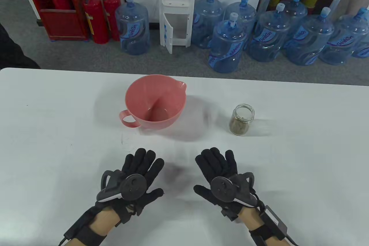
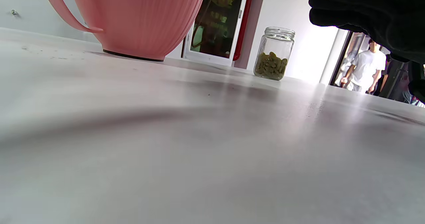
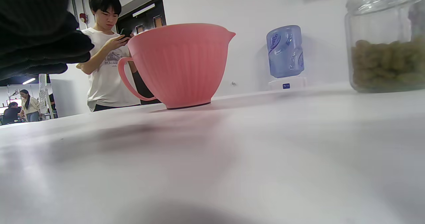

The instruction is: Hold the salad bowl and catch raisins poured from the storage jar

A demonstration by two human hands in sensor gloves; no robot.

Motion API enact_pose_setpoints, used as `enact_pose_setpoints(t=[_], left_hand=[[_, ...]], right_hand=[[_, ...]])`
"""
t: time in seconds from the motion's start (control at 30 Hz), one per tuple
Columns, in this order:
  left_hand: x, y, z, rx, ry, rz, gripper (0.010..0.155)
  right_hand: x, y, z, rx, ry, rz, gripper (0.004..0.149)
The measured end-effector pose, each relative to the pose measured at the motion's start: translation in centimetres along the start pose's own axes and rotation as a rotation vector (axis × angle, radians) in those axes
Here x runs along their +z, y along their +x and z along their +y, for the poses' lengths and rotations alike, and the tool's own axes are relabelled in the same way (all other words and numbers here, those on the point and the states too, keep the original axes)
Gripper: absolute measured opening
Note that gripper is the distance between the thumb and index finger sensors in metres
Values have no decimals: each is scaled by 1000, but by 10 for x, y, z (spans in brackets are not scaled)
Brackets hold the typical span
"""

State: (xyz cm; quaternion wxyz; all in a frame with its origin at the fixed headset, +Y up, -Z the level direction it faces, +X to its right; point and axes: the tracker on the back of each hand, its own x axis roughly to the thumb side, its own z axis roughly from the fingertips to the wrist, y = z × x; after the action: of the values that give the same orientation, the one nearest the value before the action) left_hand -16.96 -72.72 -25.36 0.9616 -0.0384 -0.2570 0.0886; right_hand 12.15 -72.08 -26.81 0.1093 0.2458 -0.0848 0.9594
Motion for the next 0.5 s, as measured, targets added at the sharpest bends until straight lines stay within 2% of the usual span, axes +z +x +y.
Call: enact_pose_setpoints(t=[0.5], left_hand=[[0, 0, 0, 9, -5, -2, 80]], right_hand=[[0, 1, -1, 6, 8, 0, 93]])
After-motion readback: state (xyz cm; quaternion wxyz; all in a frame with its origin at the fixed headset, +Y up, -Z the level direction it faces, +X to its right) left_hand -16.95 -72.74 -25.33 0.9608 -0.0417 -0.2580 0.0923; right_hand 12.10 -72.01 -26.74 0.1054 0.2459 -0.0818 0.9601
